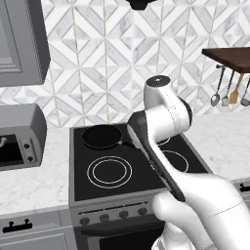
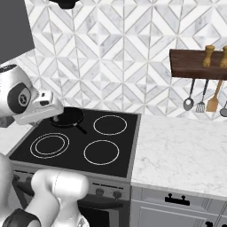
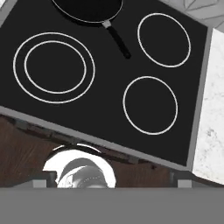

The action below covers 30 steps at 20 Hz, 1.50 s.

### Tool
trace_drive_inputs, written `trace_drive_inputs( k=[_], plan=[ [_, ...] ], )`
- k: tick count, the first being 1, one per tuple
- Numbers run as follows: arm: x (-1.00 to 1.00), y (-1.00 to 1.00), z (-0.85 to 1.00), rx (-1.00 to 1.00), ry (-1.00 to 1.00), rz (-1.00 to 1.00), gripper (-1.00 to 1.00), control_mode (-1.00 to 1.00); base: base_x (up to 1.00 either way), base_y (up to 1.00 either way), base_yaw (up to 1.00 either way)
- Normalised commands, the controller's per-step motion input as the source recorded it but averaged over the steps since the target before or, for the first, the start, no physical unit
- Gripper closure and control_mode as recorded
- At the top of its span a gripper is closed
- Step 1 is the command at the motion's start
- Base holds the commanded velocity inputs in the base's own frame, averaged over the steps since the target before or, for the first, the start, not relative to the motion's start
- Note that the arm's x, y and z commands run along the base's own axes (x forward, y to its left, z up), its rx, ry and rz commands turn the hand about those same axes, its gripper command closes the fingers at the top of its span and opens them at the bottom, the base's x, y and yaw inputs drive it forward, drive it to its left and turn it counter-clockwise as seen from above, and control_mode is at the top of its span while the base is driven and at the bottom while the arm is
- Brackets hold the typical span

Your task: Turn off the rear left burner of the stove.

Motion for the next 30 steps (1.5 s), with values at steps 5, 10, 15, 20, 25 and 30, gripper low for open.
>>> trace_drive_inputs(
  k=[5,10,15,20,25,30],
  plan=[
    [-0.53,1.0,-0.88,-0.33,0.0,0.32,-1.0,-1.0,0.0,0.0,0.0],
    [-0.4,1.0,-1.0,-0.35,0.0,0.34,-1.0,-1.0,0.0,0.0,0.0],
    [-0.28,0.97,-1.0,-0.38,-0.01,0.4,-1.0,-1.0,0.0,0.0,0.0],
    [0.0,0.66,-0.94,-0.39,-0.07,0.44,-1.0,-1.0,0.0,0.0,0.0],
    [0.07,0.07,-0.7,-0.33,-0.26,0.22,-1.0,-1.0,0.0,0.0,0.0],
    [0.06,0.23,-0.55,-0.2,-0.28,0.04,-1.0,-1.0,0.0,0.0,0.0]
  ],
)
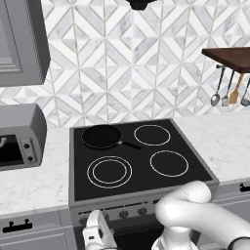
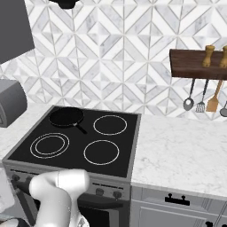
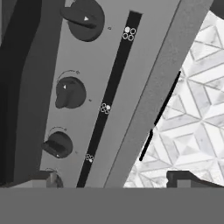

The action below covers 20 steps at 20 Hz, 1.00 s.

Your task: Turn off the rear left burner of the stove.

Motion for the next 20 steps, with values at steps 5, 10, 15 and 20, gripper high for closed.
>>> trace_drive_inputs(
  k=[5,10,15,20],
  plan=[
    [0.01,0.33,-0.31,-0.03,-0.28,0.0,-1.0,-1.0,0.0,0.0,0.0],
    [0.12,0.32,-0.11,0.1,-0.25,0.0,-1.0,-1.0,0.0,0.0,0.0],
    [0.01,0.05,-0.09,0.38,-0.18,0.0,-1.0,-1.0,0.0,0.0,0.0],
    [0.01,0.0,-0.01,0.45,-0.09,0.01,-1.0,-1.0,0.0,0.0,0.0]
  ],
)
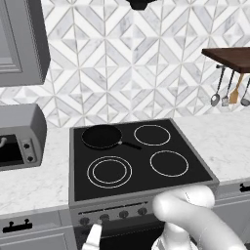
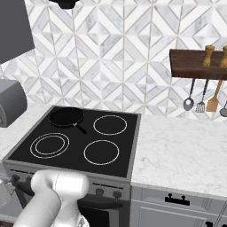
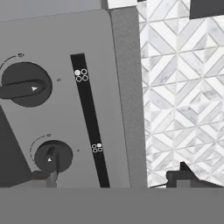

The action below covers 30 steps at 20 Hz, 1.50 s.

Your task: Turn off the rear left burner of the stove.

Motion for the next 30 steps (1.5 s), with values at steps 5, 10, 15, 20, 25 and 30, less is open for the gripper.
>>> trace_drive_inputs(
  k=[5,10,15,20,25,30],
  plan=[
    [0.0,-0.11,0.0,0.08,-0.01,0.06,-1.0,-1.0,0.0,0.0,0.0],
    [0.0,-0.42,0.0,0.03,0.0,0.11,-1.0,-1.0,0.0,0.0,0.0],
    [0.0,-0.33,0.0,0.01,0.0,0.11,-1.0,-1.0,0.0,0.0,0.0],
    [0.23,-0.09,0.0,0.05,0.0,0.07,-1.0,-1.0,0.0,0.0,0.0],
    [0.31,0.0,0.0,0.04,0.0,0.03,-1.0,-1.0,0.0,0.0,0.0],
    [0.09,0.0,-0.06,0.01,0.0,0.05,-1.0,-1.0,0.0,0.0,0.0]
  ],
)
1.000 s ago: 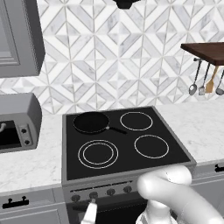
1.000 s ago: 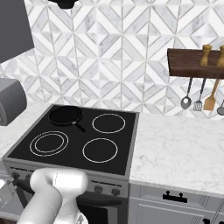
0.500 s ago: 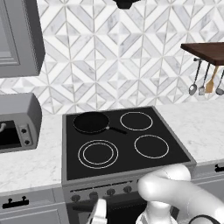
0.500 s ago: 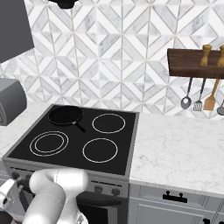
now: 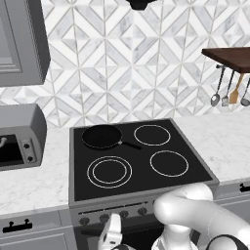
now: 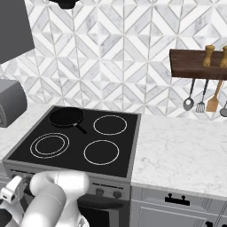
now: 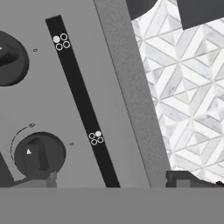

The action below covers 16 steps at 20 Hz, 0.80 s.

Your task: Turn off the rear left burner of the stove.

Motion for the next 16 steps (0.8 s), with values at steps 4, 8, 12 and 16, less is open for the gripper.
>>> trace_drive_inputs(
  k=[4,8,12,16],
  plan=[
    [0.0,0.09,-0.17,0.0,0.0,0.07,-1.0,-1.0,0.0,0.0,0.0],
    [0.0,0.16,-0.11,0.0,0.01,0.05,-1.0,-1.0,0.0,0.0,0.0],
    [0.0,0.21,-0.07,0.0,0.01,0.05,-1.0,-1.0,0.0,0.0,0.0],
    [0.0,0.0,-0.23,0.01,0.0,0.07,-1.0,-1.0,0.0,0.0,0.0]
  ],
)
